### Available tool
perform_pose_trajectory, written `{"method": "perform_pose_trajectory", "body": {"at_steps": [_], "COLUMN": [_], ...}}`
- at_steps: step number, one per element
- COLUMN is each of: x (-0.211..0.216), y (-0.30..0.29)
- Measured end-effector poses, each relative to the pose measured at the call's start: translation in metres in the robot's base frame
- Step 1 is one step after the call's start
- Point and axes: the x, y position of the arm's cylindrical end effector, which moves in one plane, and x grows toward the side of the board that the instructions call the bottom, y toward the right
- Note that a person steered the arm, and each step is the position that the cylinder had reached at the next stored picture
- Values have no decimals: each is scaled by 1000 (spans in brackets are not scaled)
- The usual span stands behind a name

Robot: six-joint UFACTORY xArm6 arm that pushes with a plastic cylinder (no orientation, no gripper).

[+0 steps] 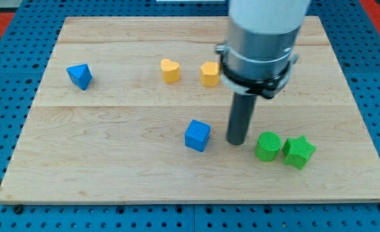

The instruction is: Move the yellow heart to the top left of the board

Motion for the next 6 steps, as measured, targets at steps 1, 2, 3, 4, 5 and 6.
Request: {"method": "perform_pose_trajectory", "body": {"at_steps": [1,2,3,4,5,6], "x": [15,-18,-42,-24,-37,-71], "y": [-53,-126,-151,-118,-97,-134]}}
